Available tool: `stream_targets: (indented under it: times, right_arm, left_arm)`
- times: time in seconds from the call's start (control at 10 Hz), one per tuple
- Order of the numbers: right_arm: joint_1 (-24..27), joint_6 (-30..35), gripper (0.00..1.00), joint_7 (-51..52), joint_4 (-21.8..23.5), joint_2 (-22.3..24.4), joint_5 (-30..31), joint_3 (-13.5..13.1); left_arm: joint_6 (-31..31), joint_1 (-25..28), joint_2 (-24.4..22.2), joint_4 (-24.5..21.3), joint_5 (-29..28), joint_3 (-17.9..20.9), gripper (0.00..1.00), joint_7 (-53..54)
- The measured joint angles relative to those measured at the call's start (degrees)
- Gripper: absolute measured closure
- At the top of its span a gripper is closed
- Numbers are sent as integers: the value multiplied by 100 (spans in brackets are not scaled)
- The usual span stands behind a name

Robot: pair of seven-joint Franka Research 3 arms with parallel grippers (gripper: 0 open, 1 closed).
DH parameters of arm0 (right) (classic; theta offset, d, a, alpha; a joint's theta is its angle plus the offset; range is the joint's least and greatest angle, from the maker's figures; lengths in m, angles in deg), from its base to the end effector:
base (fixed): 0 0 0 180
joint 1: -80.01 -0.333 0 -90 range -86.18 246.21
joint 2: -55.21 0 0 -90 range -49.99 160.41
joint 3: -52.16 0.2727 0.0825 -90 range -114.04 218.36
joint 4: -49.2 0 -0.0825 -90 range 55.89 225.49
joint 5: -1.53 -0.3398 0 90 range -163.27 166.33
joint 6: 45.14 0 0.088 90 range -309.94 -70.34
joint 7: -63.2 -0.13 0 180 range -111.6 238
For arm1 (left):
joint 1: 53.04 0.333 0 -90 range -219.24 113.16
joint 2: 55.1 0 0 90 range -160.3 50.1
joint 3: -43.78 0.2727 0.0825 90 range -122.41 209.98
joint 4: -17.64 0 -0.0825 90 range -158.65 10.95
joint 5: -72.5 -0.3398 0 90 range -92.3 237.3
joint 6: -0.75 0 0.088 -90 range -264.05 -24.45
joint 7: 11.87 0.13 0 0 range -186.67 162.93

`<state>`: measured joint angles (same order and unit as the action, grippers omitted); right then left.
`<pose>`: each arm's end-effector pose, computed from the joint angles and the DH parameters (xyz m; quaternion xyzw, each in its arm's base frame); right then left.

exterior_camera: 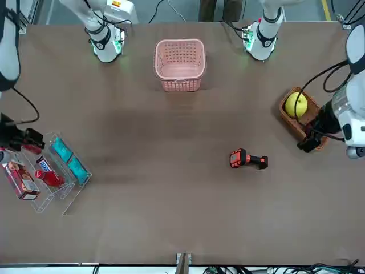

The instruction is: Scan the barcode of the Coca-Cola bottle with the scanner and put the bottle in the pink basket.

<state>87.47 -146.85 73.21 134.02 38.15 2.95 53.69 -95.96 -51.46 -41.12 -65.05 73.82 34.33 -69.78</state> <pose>0.5923 -0.0659 0.4501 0.9993 0.0375 -0.0026 0.0079 0.5760 -0.0732 0.4921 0.9041 0.4261 -0.0153 0.0273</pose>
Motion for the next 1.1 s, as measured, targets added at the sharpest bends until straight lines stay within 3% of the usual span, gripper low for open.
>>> stream_targets:
  times: [0.4, 0.7, 1.1]
  right_arm:
    - [52, -237, 1, 153, -324, -721, 0, -1]
    - [282, -755, 1, 504, -368, -905, -26, -6]
    - [337, -862, 7, 537, -396, -1017, -62, 18]
  left_arm:
    - [-645, -134, 269, -172, 46, -26, 0, -1189]
    - [-1432, -185, 546, -464, 86, -45, 0, -1986]
    - [-2300, -359, 990, -721, 86, -62, 0, -2878]
